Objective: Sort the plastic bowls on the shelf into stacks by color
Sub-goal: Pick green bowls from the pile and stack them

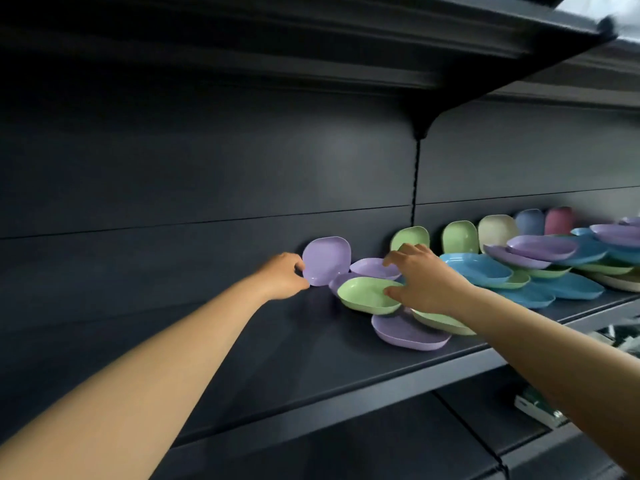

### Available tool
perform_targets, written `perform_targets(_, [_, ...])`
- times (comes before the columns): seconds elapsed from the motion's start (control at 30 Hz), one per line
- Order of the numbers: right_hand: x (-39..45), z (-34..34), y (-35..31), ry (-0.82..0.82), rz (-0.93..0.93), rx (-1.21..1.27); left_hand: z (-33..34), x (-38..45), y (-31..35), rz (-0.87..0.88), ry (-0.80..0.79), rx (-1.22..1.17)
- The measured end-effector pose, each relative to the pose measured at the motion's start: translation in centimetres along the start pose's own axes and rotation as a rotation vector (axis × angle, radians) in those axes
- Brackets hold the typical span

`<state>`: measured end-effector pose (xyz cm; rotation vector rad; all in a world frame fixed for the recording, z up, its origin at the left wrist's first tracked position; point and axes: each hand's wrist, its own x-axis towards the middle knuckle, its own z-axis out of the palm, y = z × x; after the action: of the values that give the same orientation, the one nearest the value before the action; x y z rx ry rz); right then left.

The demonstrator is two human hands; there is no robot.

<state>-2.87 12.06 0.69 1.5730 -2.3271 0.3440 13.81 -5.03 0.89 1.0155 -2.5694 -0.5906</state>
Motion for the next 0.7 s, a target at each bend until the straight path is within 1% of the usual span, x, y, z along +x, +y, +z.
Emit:
perform_targets(0.17, [-1.2,-0.4,6.4,-0.035,0.053,0.004,2.8,1.8,3.1,-0.033,0.000,-0.099])
perform_targets(0.27, [-1.0,-0.3,10.7,-0.128,0.119,0.052,5.4,3.0,4.1,-0.125,-0.028,-0.145])
perform_targets(0.33, [-0.9,0.0,13.5,-0.204,0.131,0.036,7.1,3.7,4.5,-0.192,0.015,-0.168])
perform_targets(0.4, [-0.7,0.5,16.0,-0.284,0.130,0.022,8.6,4.8,4.8,-0.278,0.014,-0.202])
perform_targets(0.47, [-0.2,1.2,18.1,-0.330,0.125,0.036,9.9,5.6,5.3,-0.386,0.041,-0.321])
perform_targets(0.57, [0.3,2.2,20.3,-0.360,0.128,0.125,11.7,6.3,5.8,-0.513,0.098,-0.544])
perform_targets(0.63, [0.4,2.9,21.1,-0.403,0.143,0.226,12.9,6.7,5.9,-0.572,0.129,-0.690])
perform_targets(0.7, [0.6,3.6,21.5,-0.455,0.147,0.335,13.8,6.7,6.1,-0.624,0.174,-0.788])
